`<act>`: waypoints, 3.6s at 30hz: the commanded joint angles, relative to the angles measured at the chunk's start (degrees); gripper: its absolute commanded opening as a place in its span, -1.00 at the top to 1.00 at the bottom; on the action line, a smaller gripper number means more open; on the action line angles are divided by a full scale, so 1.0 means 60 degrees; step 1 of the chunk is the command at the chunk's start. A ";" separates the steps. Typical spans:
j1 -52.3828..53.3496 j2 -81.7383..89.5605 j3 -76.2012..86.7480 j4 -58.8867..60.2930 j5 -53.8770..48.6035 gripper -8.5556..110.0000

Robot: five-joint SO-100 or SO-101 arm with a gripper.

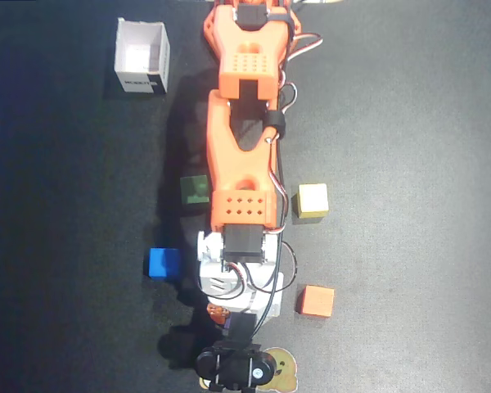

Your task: Put the purple cube on top of the green cube.

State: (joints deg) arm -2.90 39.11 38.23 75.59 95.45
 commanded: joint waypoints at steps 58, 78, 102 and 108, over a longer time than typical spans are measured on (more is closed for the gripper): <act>0.2944 1.1104 1.3169 -0.1348 -0.1362 0.82; 0.2856 1.1748 1.3843 -0.1582 -0.1172 0.82; 0.2563 1.2393 1.4780 -0.2197 -0.0762 0.58; 0.2563 1.2642 1.4795 -0.2212 -0.0747 0.56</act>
State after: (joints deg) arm 12.92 111.88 127.27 63.11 90.53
